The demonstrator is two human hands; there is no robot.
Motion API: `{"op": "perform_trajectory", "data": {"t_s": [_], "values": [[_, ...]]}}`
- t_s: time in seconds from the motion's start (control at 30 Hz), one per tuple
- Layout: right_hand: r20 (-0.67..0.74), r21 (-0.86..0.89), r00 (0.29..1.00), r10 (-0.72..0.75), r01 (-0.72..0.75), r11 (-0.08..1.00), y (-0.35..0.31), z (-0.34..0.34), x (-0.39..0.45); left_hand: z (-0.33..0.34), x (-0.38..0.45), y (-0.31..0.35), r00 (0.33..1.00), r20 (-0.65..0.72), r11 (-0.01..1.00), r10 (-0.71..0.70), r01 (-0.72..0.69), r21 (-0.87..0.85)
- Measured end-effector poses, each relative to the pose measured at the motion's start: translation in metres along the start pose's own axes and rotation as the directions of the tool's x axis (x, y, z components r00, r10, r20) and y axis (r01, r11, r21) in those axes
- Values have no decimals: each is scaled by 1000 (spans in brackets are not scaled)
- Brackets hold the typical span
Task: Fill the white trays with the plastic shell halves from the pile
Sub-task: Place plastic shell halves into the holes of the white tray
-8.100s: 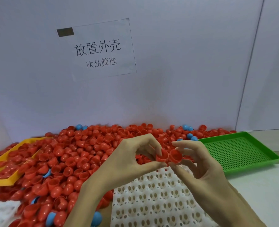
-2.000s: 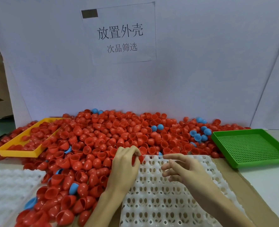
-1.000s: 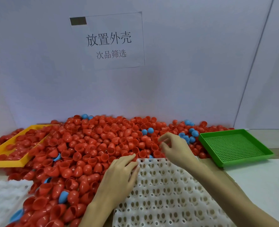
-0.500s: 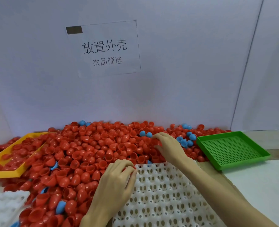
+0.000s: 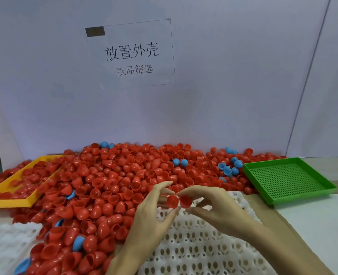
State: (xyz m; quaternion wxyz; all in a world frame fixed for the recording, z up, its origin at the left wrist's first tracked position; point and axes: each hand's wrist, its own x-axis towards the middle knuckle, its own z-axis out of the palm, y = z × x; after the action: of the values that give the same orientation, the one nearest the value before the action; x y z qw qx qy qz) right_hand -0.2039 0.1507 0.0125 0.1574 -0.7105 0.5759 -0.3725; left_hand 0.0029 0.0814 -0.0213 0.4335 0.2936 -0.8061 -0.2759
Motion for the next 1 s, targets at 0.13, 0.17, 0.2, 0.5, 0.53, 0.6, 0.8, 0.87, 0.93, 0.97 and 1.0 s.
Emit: {"op": "perform_trajectory", "data": {"t_s": [0.13,0.17,0.2,0.5,0.53,0.6,0.8,0.87,0.93,0.97,1.0], "values": [[-49,66,999,-1,4,998,-3,-4,-13,8,-2,7,997,-70,984,-28,15,-179],[-62,86,998,1,4,996,-4,-5,-15,8,-3,9,996,-74,976,-43,26,-218],[-74,109,997,1,7,994,-5,-6,-16,9,-3,11,996,-79,969,-51,30,-246],[-139,120,990,-6,23,992,-12,-8,-25,7,-6,19,996,-64,954,-60,38,-298],[-136,111,991,-10,25,993,-13,-8,-25,7,-6,19,997,-56,953,-56,37,-301],[-130,93,991,-15,28,995,-14,-8,-25,6,-7,21,998,-37,951,-51,37,-307],[-90,276,985,144,-115,954,-19,-8,-26,6,-10,25,997,-5,978,-73,70,-197],[-54,343,978,202,-172,923,-20,-8,-25,6,-11,26,997,15,976,-82,83,-199],[-35,382,971,236,-205,901,-21,-8,-26,7,-10,27,998,21,980,-66,69,-189],[-30,394,969,246,-214,894,-21,-8,-26,7,-10,26,999,17,983,-48,50,-176],[-29,404,968,250,-218,888,-21,-8,-26,8,-10,26,999,16,985,-33,35,-169]]}}
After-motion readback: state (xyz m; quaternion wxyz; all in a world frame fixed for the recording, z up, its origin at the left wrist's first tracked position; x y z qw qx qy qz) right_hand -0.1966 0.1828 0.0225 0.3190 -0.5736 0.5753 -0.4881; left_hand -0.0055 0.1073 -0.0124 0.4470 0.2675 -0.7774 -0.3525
